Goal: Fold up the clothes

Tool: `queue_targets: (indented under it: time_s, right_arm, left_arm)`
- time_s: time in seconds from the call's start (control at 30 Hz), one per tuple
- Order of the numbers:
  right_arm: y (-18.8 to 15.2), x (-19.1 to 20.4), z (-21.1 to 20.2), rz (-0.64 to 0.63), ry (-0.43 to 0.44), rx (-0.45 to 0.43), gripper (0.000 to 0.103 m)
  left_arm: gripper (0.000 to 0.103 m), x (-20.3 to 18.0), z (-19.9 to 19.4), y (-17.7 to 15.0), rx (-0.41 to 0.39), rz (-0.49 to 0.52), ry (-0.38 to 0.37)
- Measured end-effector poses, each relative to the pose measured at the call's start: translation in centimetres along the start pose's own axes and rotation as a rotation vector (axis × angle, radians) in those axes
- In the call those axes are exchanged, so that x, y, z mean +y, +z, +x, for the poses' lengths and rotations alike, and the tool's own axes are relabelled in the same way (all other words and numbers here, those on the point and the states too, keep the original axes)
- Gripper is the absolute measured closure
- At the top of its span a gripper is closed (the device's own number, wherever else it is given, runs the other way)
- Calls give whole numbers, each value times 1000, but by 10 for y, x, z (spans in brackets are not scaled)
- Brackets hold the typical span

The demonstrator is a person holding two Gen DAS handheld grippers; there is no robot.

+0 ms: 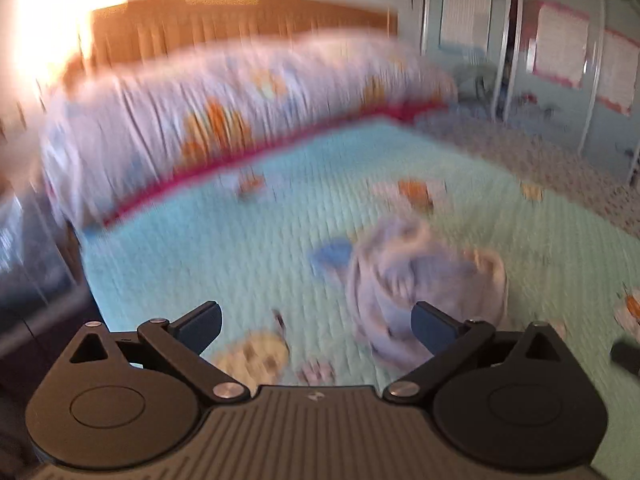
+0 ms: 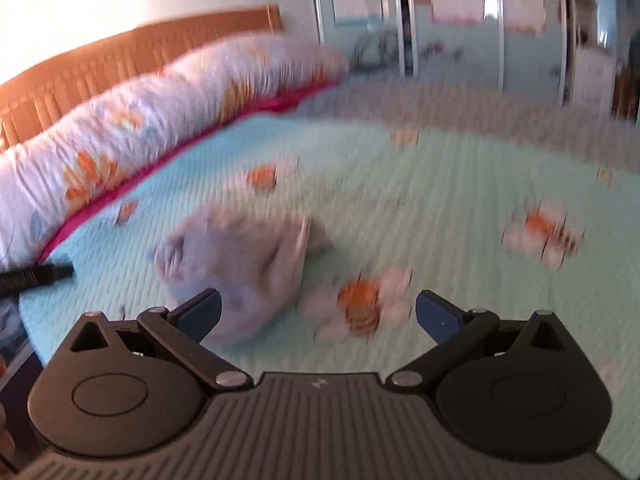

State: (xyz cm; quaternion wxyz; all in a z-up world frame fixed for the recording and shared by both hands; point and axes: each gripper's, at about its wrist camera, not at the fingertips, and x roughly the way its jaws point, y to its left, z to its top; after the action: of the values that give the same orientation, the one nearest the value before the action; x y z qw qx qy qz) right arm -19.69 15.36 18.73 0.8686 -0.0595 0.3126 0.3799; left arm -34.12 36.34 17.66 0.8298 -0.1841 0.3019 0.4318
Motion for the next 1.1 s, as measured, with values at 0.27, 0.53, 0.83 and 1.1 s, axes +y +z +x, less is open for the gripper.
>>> queue_targets:
  time_s: [0.27, 0.53, 0.83, 1.1]
  right_arm:
    - [-12, 5, 34, -33, 18, 78, 1]
    - [7, 21, 38, -59, 42, 46, 1]
    - [17, 42, 50, -104, 104, 62, 1]
    - [19, 48, 56, -140, 122, 56, 1]
  left_arm:
    - [1, -7, 26, -12, 96, 20, 37]
    - [1, -9, 31, -10, 109, 14, 60]
    - [1, -9, 44, -8, 145, 27, 85]
    - [1, -5, 51, -5, 162, 18, 108]
